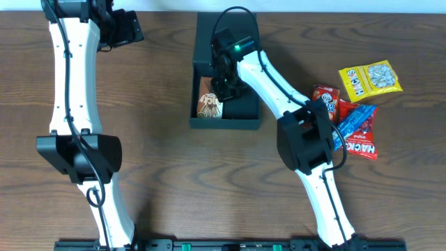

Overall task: Pack container
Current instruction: 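Stand the Pocky box upright against the box's left wall, release, then move the right gripper to the yellow Hacks bag and grasp it, then carry the yellow Hacks bag into the black box beside the Pocky, then press the Hacks bag down into the box and release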

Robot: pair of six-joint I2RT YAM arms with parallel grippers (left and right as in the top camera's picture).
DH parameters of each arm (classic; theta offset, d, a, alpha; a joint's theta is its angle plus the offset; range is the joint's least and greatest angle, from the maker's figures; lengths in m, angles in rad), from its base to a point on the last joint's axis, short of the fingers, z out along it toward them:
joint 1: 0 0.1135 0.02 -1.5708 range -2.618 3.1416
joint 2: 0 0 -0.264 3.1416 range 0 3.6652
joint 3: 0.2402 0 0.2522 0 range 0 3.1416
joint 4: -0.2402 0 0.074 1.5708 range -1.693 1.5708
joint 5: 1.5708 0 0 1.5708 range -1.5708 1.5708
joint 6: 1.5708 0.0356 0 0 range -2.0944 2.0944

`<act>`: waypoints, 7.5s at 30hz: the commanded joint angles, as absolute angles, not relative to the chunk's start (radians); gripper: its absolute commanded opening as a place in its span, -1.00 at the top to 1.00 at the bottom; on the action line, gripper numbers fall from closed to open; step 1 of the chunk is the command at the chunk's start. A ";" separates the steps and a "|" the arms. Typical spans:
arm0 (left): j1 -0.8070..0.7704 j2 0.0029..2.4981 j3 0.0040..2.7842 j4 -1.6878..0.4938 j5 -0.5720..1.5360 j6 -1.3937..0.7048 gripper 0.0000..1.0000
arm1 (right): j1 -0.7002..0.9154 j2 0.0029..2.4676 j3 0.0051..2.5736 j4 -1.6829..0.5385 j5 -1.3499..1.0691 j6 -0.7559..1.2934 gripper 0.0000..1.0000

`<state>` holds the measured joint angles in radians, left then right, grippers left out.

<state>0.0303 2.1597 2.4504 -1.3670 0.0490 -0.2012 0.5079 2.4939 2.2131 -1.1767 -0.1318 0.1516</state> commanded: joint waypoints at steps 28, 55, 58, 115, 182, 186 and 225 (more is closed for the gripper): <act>0.033 2.155 2.468 -1.368 0.053 -0.187 -0.91 | 0.498 2.498 2.218 -1.225 -0.367 0.091 0.97; -0.029 2.155 2.305 -1.298 0.105 -0.199 -0.90 | -0.021 2.115 2.228 -1.273 0.010 0.224 0.97; -0.049 2.155 2.283 -1.274 0.104 -0.199 -0.90 | -0.090 2.127 2.228 -1.271 0.031 0.272 0.88; -0.095 2.155 2.240 -1.256 0.102 -0.206 -0.90 | -0.296 2.545 2.223 -1.035 0.100 0.903 -0.98; 0.086 2.155 2.240 -1.212 0.019 -0.205 -0.90 | 0.535 2.323 2.242 -1.311 0.108 0.501 0.97; 0.085 2.155 2.240 -1.210 0.019 -0.205 -0.90 | 0.563 2.342 2.242 -1.324 0.105 0.501 0.97; 0.085 2.155 2.240 -1.199 0.026 -0.205 -0.90 | 0.550 2.404 2.210 -1.336 -0.060 0.297 0.97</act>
